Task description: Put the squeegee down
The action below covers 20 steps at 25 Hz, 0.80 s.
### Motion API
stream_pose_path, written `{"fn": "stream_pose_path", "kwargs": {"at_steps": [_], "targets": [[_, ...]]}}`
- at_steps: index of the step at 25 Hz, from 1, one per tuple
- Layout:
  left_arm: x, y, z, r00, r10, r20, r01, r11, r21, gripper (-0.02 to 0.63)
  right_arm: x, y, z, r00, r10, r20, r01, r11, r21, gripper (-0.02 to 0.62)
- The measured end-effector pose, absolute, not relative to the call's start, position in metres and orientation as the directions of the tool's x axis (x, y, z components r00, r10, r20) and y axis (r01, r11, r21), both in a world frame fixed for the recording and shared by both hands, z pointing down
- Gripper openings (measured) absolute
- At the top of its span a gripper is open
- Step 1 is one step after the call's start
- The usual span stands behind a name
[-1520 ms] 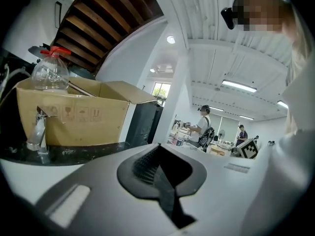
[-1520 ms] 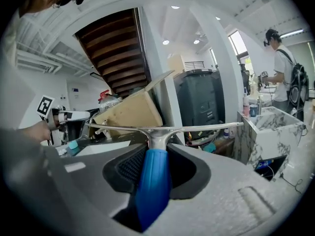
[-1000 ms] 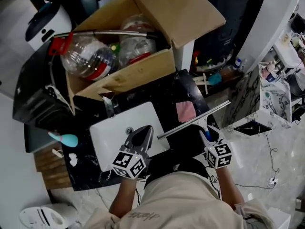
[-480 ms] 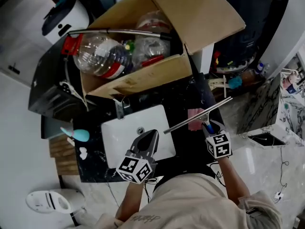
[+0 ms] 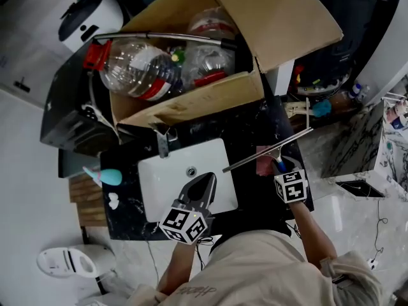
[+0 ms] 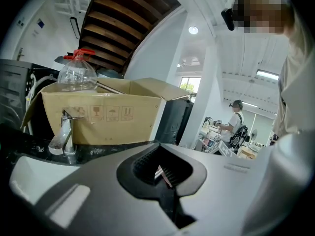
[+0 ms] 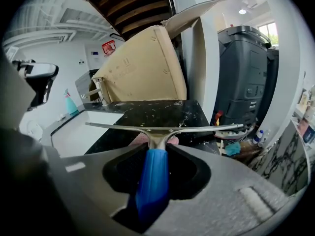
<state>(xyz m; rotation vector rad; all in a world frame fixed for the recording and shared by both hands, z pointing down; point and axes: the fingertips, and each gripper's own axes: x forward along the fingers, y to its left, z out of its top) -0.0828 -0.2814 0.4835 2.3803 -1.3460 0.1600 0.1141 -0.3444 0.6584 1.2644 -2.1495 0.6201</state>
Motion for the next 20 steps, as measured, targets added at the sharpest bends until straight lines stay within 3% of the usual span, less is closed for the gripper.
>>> {"fn": "stream_pose_path", "kwargs": {"at_steps": [20], "targets": [[-0.103, -0.268, 0.467, 0.528, -0.820, 0.221, -0.841, -0.467, 0.275, 0.014, 0.119, -0.343, 0.665, -0.346, -0.639, 0.686, -0.915, 0.393, -0.096, 0.140]]}}
